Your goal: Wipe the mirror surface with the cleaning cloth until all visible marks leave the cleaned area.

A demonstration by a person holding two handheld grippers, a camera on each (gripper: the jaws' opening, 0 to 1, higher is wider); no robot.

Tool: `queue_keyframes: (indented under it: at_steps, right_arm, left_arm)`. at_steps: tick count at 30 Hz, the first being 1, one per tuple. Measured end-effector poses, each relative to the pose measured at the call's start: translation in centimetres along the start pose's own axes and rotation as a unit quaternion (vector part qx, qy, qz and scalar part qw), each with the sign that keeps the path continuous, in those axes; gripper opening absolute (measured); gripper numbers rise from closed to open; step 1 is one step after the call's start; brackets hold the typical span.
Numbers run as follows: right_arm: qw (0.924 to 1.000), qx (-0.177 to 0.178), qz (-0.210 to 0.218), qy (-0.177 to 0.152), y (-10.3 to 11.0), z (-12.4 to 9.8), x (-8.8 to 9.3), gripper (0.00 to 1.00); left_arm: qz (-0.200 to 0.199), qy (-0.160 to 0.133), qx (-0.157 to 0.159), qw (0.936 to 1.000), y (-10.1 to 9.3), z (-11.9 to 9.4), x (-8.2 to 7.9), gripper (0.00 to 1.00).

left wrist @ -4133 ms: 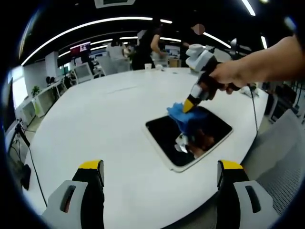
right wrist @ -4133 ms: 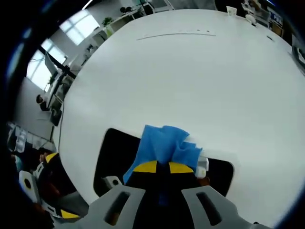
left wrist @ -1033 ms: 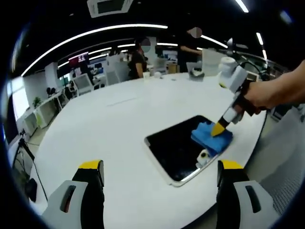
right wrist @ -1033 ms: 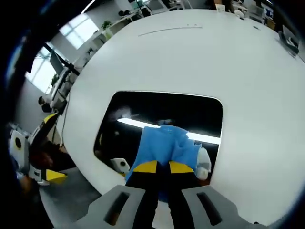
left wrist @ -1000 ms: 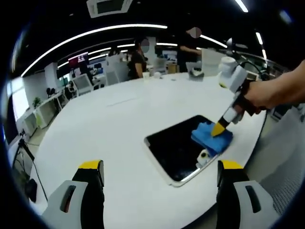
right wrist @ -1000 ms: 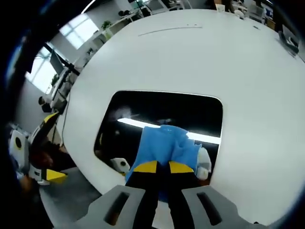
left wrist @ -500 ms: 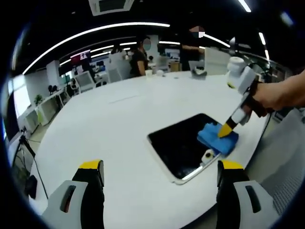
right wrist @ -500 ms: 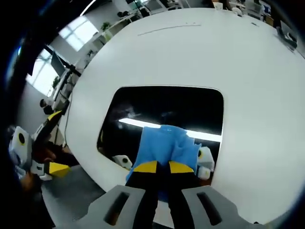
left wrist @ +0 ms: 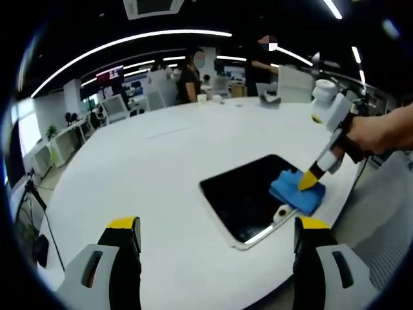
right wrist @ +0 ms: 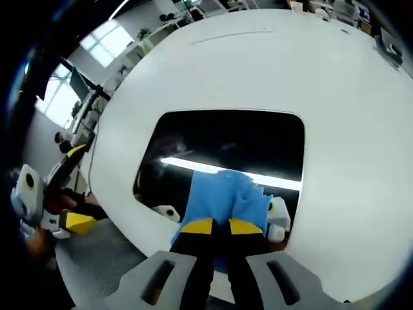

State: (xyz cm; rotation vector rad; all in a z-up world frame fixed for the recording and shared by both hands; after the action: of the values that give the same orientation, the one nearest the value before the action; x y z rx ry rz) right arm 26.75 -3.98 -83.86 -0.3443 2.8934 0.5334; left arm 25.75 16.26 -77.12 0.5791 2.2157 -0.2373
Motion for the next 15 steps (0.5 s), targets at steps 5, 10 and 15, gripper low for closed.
queue_keyframes:
  at_steps: [5,10,15]
  right_arm:
    - [1.0000,-0.006,0.003,0.004,0.02,0.08,0.28,0.01]
    - [0.9999,-0.009,0.006,0.009,-0.01,0.17,0.51,0.01]
    - [0.9999,-0.011,0.005,0.009,-0.02,0.23,0.63,0.01]
  left_arm:
    - [0.005,0.004,-0.003,1.0000,-0.01,0.07,0.12,0.99]
    - [0.009,0.005,-0.005,0.9999,0.02,0.09,0.17,0.99]
    - [0.008,0.007,-0.004,0.9999,0.07,0.09,0.27,0.99]
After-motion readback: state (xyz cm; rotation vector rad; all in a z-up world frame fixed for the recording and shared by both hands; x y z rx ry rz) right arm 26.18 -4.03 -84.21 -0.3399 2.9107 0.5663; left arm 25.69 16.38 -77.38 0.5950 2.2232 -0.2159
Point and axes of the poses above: the point that each gripper's makers call its tool centre point, and the gripper's own axes: z roughly forward along the fingers, y roughly to its left, x roughly out of its underside, the point moved 2 cm from there along -z, roughly backward along the fingers, and after that the axes turned 8 degrees about y, right-handed, at the moved point
